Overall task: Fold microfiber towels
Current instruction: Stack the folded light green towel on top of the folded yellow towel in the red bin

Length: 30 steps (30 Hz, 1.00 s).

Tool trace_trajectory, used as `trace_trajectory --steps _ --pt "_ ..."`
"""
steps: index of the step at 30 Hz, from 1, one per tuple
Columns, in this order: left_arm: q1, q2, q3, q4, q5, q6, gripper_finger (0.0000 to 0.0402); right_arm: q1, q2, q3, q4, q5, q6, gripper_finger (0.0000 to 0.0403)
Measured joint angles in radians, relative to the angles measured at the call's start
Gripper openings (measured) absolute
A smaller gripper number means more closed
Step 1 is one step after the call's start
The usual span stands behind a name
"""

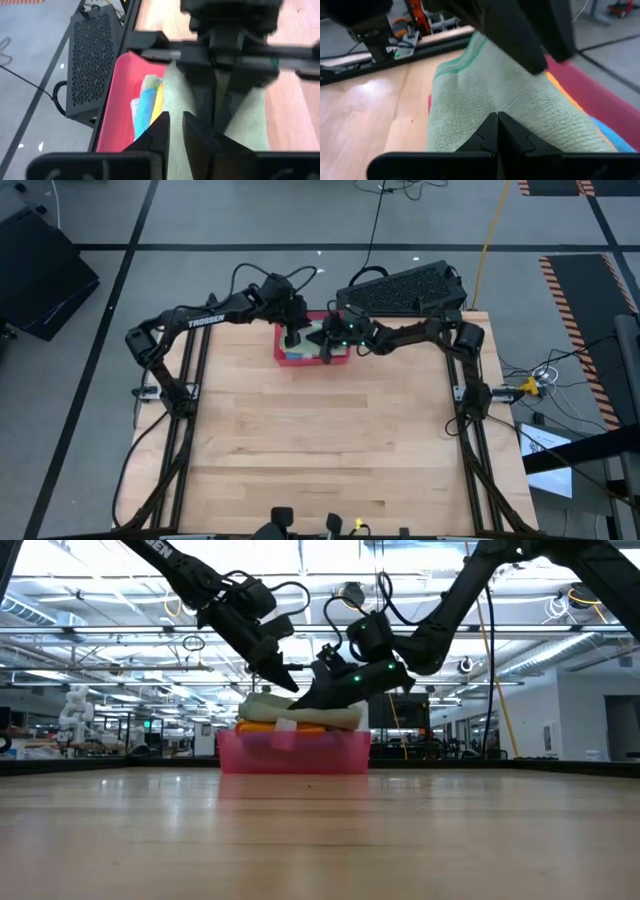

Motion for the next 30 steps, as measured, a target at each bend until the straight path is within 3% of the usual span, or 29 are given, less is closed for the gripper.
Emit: trace_trajectory --steps 6,11,16,22,30 --pt "-0.004 0.002 0.000 -0.005 0.001 0.023 0.0028 -0.042 -0.002 0.009 -0.037 -0.012 0.046 0.0000" --pt "-0.004 -0.002 0.000 -0.045 0.026 0.081 0.0005 -0.076 -0.002 0.009 -0.013 -0.111 0.107 0.0000" --pt "0.030 0.029 -0.052 -0.026 -0.072 0.071 0.0012 -0.088 -0.002 0.009 0.017 -0.149 0.147 0.0000" --pt "0.088 0.065 -0.156 0.142 -0.047 0.027 0.0018 -0.079 -0.028 0.008 0.001 -0.159 0.145 0.0000" --pt "0.095 0.063 -0.169 0.149 -0.009 0.009 0.0007 -0.083 -0.047 0.008 -0.080 -0.133 0.143 0.0000"
